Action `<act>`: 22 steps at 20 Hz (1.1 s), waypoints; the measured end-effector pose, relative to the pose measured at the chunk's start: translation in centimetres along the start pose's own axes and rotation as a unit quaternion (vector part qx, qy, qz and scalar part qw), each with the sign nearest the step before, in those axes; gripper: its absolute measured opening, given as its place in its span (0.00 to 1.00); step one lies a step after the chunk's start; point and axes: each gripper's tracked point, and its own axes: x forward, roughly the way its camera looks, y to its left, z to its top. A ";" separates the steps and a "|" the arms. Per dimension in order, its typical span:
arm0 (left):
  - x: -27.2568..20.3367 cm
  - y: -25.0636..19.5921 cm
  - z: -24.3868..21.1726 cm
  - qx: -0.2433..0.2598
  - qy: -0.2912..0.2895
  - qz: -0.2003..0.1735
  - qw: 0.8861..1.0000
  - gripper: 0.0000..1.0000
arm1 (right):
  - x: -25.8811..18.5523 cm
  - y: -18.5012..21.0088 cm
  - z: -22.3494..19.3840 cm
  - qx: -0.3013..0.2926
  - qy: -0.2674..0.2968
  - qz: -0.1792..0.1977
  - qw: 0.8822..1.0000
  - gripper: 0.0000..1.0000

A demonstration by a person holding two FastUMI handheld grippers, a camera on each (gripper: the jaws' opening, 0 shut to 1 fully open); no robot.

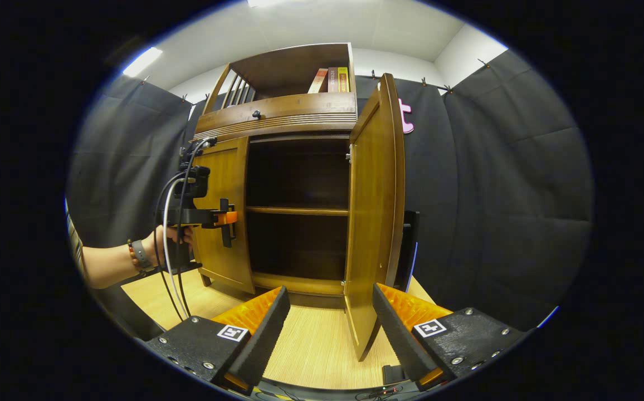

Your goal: Open the right door of the double-door shoe cabinet with the right hand, and open the left door with the left hand.

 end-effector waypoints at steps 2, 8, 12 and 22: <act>-2.2 0.8 -0.1 0.009 0.000 0.005 1.000 0.36 | 0.0 0.5 -0.1 -0.001 0.001 0.006 1.000 0.93; -7.1 3.2 0.1 0.001 0.011 0.004 1.000 0.37 | 1.4 2.8 -0.6 0.002 0.011 0.033 0.999 1.00; -10.5 5.7 0.3 0.013 0.016 0.021 1.000 0.36 | 2.3 5.4 -1.2 0.008 0.018 0.059 0.998 1.00; -16.1 12.4 1.0 0.037 0.011 0.059 0.998 0.24 | 4.7 11.5 -2.3 0.005 0.032 0.124 0.992 1.00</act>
